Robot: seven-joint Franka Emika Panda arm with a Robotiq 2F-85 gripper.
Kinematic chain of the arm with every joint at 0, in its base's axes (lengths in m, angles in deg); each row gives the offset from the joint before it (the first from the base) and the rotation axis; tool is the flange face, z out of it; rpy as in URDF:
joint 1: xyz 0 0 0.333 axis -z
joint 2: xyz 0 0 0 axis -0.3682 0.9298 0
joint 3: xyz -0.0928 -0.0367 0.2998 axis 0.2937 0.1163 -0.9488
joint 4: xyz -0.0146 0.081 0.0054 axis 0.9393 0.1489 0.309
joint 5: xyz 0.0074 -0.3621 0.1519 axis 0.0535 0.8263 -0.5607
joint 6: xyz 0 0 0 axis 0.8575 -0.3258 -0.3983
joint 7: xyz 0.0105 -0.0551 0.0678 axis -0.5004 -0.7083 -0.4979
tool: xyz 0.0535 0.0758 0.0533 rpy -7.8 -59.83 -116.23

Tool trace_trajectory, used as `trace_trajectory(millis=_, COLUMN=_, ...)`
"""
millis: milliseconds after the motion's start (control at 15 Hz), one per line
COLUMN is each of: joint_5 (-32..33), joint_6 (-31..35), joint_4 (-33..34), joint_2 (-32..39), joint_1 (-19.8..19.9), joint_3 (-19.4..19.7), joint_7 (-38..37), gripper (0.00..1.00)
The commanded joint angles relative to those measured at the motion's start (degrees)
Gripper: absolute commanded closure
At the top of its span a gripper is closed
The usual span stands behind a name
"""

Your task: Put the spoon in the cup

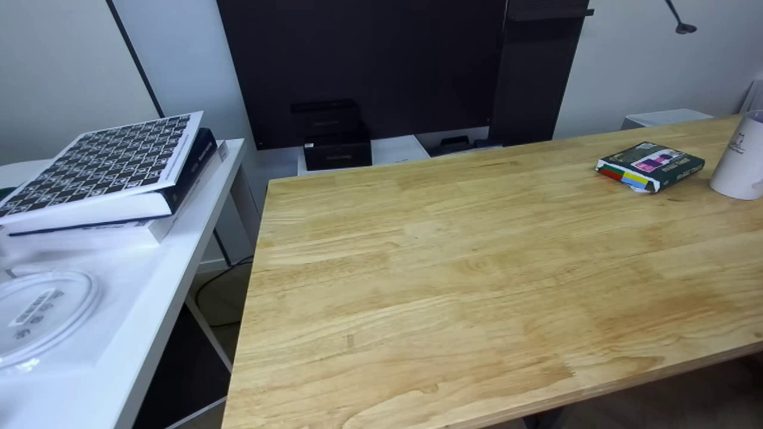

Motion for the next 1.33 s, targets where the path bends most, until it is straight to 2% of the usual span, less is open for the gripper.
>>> trace_trajectory(millis=0, joint_5=15.4, joint_6=6.66, joint_4=-10.2, joint_2=-6.48, joint_1=-5.37, joint_3=8.64, joint_7=-13.78, gripper=0.97)
trace_trajectory(millis=67, joint_5=20.68, joint_6=6.35, joint_4=-11.72, joint_2=-7.93, joint_1=-3.53, joint_3=7.24, joint_7=-18.11, gripper=0.97)
trace_trajectory(millis=133, joint_5=23.63, joint_6=6.95, joint_4=-13.65, joint_2=-8.55, joint_1=-6.92, joint_3=11.52, joint_7=-21.74, gripper=0.97)
trace_trajectory(millis=200, joint_5=28.93, joint_6=5.4, joint_4=-15.07, joint_2=-10.48, joint_1=-3.1, joint_3=7.47, joint_7=-26.08, gripper=0.97)
trace_trajectory(millis=400, joint_5=40.31, joint_6=2.52, joint_4=-20.36, joint_2=-15.07, joint_1=-0.15, joint_3=3.98, joint_7=-37.04, gripper=0.97)
trace_trajectory(millis=533, joint_5=44.27, joint_6=0.16, joint_4=-23.73, joint_2=-17.82, joint_1=3.38, joint_3=-0.11, joint_7=-41.41, gripper=0.97)
trace_trajectory(millis=800, joint_5=47.9, joint_6=-1.32, joint_4=-29.03, joint_2=-21.16, joint_1=9.83, joint_3=-6.8, joint_7=-47.23, gripper=0.97)
trace_trajectory(millis=1067, joint_5=53.2, joint_6=-0.66, joint_4=-32.14, joint_2=-22.22, joint_1=14.16, joint_3=-10.12, joint_7=-52.24, gripper=0.97)
trace_trajectory(millis=1267, joint_5=60.0, joint_6=-1.12, joint_4=-32.9, joint_2=-21.47, joint_1=15.72, joint_3=-11.78, joint_7=-57.3, gripper=0.97)
